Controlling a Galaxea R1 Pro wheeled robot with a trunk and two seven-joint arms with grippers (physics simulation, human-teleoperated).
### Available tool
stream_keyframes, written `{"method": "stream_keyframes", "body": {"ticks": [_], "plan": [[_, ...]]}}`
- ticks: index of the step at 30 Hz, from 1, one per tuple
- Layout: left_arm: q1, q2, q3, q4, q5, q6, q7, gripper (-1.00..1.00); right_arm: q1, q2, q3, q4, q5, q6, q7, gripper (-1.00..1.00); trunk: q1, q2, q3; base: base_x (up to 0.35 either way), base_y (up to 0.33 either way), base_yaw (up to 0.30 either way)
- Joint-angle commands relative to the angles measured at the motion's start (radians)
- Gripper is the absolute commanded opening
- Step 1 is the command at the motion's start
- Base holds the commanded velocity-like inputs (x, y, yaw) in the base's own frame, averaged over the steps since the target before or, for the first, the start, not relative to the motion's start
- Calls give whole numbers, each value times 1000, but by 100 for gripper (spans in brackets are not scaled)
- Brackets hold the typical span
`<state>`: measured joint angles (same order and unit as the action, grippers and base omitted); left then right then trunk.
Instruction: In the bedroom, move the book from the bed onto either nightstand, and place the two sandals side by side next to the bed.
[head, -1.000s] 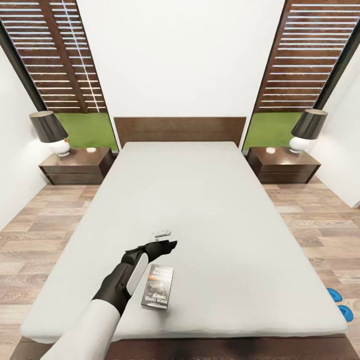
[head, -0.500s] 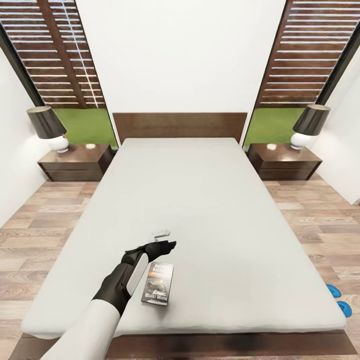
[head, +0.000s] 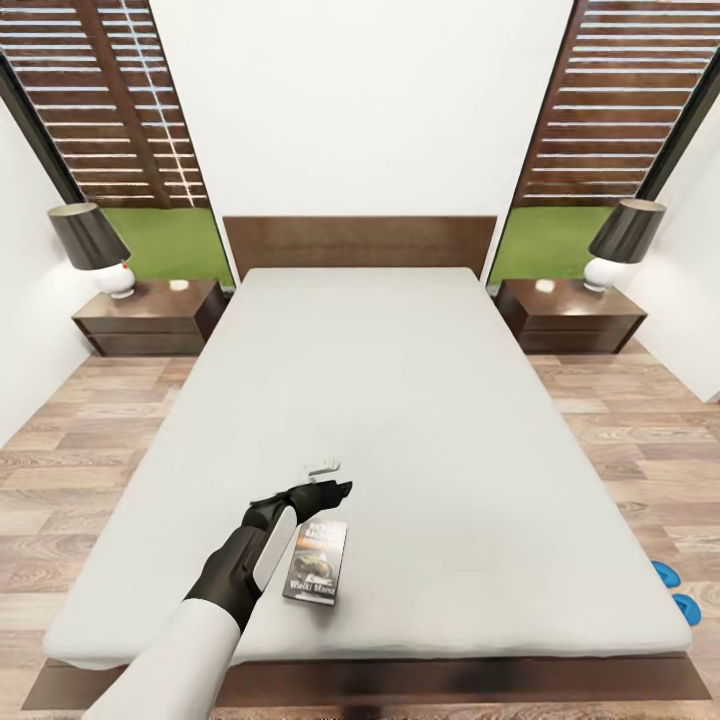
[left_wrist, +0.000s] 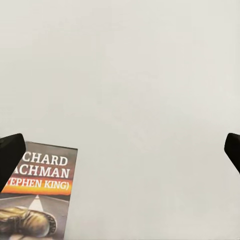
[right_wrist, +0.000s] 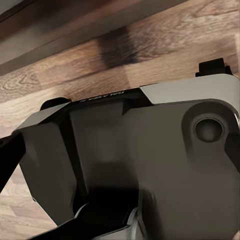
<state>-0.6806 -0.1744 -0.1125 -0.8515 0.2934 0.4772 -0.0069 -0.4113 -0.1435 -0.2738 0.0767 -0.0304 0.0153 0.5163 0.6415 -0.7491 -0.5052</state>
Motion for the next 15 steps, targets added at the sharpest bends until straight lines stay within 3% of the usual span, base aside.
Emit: {"method": "stream_keyframes", "body": {"ticks": [1, 15], "plan": [[0, 0, 1, -1, 3, 5, -1, 100, -1, -1, -5, 3, -3, 2, 4, 100, 0, -1, -3, 0, 0, 0], [0, 0, 2, -3, 3, 6, 2, 100, -1, -1, -5, 3, -3, 2, 4, 100, 4, -8, -18, 0, 0, 0]]}}
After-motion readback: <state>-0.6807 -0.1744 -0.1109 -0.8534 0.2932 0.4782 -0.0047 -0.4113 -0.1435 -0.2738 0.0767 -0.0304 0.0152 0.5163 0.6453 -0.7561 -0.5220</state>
